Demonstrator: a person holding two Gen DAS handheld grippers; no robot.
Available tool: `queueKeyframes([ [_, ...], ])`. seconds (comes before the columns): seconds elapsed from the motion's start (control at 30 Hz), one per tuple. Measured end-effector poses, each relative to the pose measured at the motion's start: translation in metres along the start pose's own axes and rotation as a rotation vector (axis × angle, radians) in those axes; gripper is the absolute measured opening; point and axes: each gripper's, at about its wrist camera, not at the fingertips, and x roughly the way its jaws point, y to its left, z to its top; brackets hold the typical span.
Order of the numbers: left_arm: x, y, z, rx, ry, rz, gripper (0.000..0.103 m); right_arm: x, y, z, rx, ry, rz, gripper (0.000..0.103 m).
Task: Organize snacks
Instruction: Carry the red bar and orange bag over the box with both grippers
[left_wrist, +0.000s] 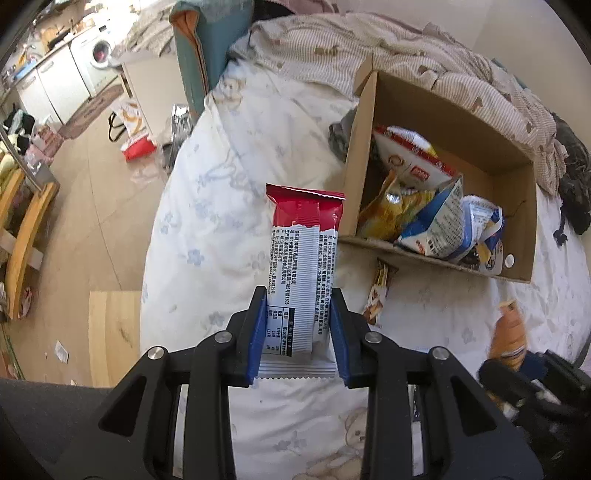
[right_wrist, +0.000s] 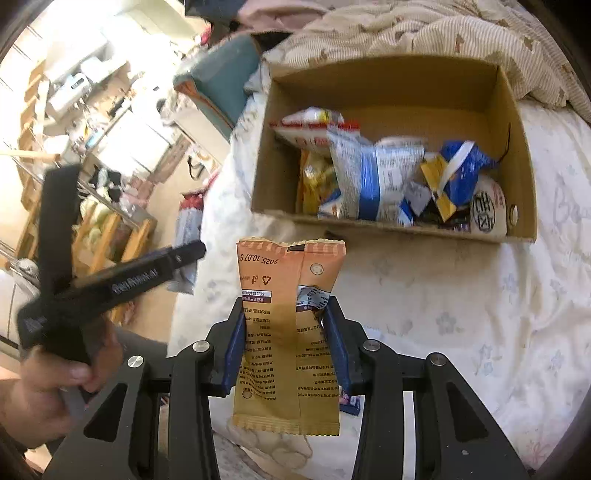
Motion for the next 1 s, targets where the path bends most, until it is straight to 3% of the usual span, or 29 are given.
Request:
queueKeyframes([
  [0.1, -0.004, -0.003, 0.002, 0.010, -0.035, -0.017, 0.028, -0.012, -0.004, 0.006, 0.033, -0.056, 0.023, 0.042],
  [0.23, -0.014, -0.008, 0.005, 0.015, -0.080, -0.108, 0.028, -0.027, -0.008, 0.011, 0.065, -0.124, 0.041, 0.042],
  [0.43, -0.027, -0.030, 0.015, 0.091, -0.116, -0.092, 0.028, -0.049, -0.022, 0.024, 0.116, -0.225, 0.046, 0.042],
  [0.57, -0.027, -0.045, 0.035, 0.089, -0.054, -0.140, 0.028, -0.060, -0.030, 0.043, 0.167, -0.240, 0.025, 0.042],
  [0.7, -0.027, -0.062, 0.059, 0.115, -0.074, -0.128, 0.028, -0.061, -0.037, 0.064, 0.157, -0.232, -0.017, 0.042],
  [1.0, -0.011, -0.088, 0.102, 0.142, -0.117, -0.109, 0.028, -0.061, -0.091, 0.105, 0.280, -0.274, -0.032, 0.042],
])
